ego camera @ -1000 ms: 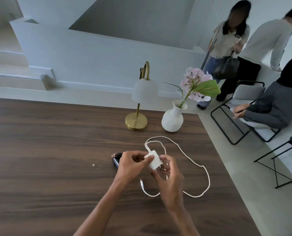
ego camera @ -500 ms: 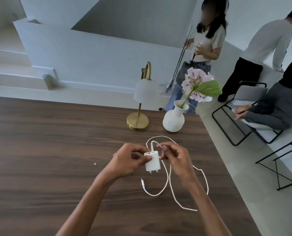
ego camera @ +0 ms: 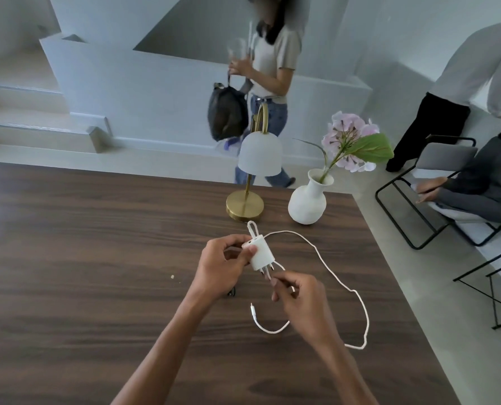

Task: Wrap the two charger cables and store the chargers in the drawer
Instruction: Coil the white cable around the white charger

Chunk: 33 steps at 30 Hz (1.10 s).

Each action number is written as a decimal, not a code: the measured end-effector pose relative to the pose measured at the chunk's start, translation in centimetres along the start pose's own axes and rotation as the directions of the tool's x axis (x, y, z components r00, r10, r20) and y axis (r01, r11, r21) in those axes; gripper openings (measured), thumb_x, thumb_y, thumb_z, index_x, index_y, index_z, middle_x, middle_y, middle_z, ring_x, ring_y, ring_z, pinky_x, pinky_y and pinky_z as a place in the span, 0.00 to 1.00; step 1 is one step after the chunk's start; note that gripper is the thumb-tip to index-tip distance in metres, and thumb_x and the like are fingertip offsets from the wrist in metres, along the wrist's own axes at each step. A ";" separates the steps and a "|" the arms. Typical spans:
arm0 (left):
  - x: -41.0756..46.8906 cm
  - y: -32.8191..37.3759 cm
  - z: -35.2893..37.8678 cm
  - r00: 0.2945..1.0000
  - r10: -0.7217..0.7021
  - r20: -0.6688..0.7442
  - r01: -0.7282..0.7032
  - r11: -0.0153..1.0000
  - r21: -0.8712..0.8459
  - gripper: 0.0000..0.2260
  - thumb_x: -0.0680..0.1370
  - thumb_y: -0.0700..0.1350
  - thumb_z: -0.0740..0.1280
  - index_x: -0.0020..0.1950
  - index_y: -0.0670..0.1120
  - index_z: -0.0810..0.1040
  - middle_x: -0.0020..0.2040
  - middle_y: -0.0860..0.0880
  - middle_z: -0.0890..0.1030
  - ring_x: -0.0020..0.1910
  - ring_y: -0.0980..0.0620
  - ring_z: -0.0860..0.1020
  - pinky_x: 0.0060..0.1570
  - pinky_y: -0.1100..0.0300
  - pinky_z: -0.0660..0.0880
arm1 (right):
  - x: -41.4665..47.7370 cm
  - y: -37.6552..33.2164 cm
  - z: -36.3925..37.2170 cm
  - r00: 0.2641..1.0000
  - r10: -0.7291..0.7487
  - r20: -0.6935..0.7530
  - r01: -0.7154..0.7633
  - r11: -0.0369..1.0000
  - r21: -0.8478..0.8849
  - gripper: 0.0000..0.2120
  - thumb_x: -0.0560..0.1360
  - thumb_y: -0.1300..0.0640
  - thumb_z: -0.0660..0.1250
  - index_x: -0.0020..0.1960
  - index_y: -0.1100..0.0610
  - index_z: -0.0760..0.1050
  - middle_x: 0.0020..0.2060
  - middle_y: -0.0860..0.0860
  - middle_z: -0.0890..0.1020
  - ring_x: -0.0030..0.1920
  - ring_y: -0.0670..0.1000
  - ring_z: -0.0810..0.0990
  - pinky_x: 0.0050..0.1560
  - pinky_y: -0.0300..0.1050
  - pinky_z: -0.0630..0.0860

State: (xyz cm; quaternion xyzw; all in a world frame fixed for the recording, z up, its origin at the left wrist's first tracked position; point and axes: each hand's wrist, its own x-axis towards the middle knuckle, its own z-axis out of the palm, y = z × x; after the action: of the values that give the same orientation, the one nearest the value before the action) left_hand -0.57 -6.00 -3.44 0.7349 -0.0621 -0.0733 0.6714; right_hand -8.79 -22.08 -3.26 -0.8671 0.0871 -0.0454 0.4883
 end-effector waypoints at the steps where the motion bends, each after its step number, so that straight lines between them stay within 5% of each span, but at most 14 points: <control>1: 0.1 0.0 0.0 1.000 0.016 -0.008 -0.016 0.998 0.062 0.05 0.78 0.43 0.72 0.53 0.49 0.85 0.47 0.48 0.88 0.48 0.49 0.87 0.53 0.52 0.84 | -0.1 -0.5 -0.4 1.000 -0.014 0.005 0.014 0.998 -0.055 0.08 0.79 0.58 0.68 0.45 0.51 0.85 0.28 0.49 0.81 0.26 0.40 0.74 0.29 0.30 0.67; 5: -0.3 0.3 -0.1 0.990 0.112 -0.086 -0.085 0.959 0.271 0.11 0.77 0.45 0.74 0.59 0.47 0.83 0.49 0.54 0.85 0.47 0.58 0.84 0.47 0.66 0.81 | -0.5 -1.7 -1.2 0.997 -0.012 0.081 0.028 0.979 -0.200 0.07 0.78 0.52 0.69 0.43 0.48 0.84 0.27 0.45 0.81 0.26 0.41 0.75 0.31 0.35 0.71; 7: -0.8 0.0 0.2 0.981 0.174 -0.081 -0.139 0.935 0.327 0.12 0.76 0.45 0.74 0.59 0.47 0.83 0.52 0.54 0.84 0.49 0.56 0.83 0.50 0.60 0.82 | -0.5 -2.3 -1.5 0.996 -0.018 0.090 0.040 0.969 -0.245 0.06 0.76 0.50 0.70 0.43 0.48 0.84 0.27 0.44 0.81 0.29 0.42 0.76 0.35 0.39 0.73; 10: -2.0 -0.5 0.9 0.977 0.206 -0.047 -0.176 0.916 0.360 0.12 0.77 0.48 0.72 0.59 0.49 0.81 0.52 0.59 0.81 0.52 0.53 0.83 0.52 0.55 0.82 | -0.1 -3.3 -2.0 0.992 -0.060 0.107 0.086 0.963 -0.256 0.07 0.76 0.51 0.70 0.42 0.48 0.85 0.27 0.39 0.80 0.31 0.39 0.77 0.33 0.32 0.70; 17: -2.9 -0.9 0.5 0.991 0.130 -0.028 -0.116 0.953 0.281 0.05 0.79 0.45 0.70 0.55 0.50 0.80 0.42 0.52 0.85 0.32 0.61 0.80 0.34 0.60 0.77 | 0.4 -4.1 -2.7 0.979 -0.090 0.181 0.129 0.968 -0.216 0.11 0.77 0.54 0.70 0.37 0.43 0.83 0.31 0.43 0.84 0.32 0.38 0.78 0.35 0.29 0.70; 22: -4.0 -0.2 0.3 0.990 0.122 -0.069 -0.096 0.950 0.297 0.11 0.77 0.42 0.72 0.59 0.50 0.82 0.42 0.53 0.85 0.34 0.58 0.81 0.37 0.56 0.81 | 1.1 -5.3 -4.7 0.952 -0.114 0.284 0.189 0.949 -0.251 0.05 0.76 0.52 0.71 0.43 0.49 0.86 0.36 0.43 0.86 0.34 0.38 0.78 0.37 0.32 0.71; 29: -5.7 1.4 2.2 0.996 0.090 0.012 -0.088 0.927 0.365 0.17 0.78 0.37 0.71 0.66 0.46 0.79 0.45 0.59 0.78 0.36 0.63 0.82 0.39 0.74 0.75 | 2.1 -7.4 -8.7 0.918 -0.222 0.327 0.306 0.923 -0.233 0.03 0.74 0.52 0.74 0.42 0.48 0.86 0.35 0.42 0.86 0.34 0.42 0.80 0.34 0.35 0.74; 33: -6.6 2.3 3.2 0.998 0.060 0.033 -0.068 0.928 0.365 0.14 0.77 0.38 0.71 0.61 0.47 0.81 0.48 0.52 0.84 0.40 0.53 0.86 0.45 0.56 0.83 | 4.2 -7.2 -10.4 0.920 -0.311 0.238 0.352 0.923 -0.154 0.01 0.72 0.54 0.76 0.42 0.50 0.87 0.34 0.41 0.86 0.36 0.43 0.83 0.35 0.34 0.74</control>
State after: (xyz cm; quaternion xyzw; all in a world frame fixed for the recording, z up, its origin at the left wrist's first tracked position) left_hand -7.70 -8.12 -1.31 0.8439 -0.1056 -0.0463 0.5240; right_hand -5.63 -27.95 8.28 -0.9126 -0.1091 -0.0278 0.3930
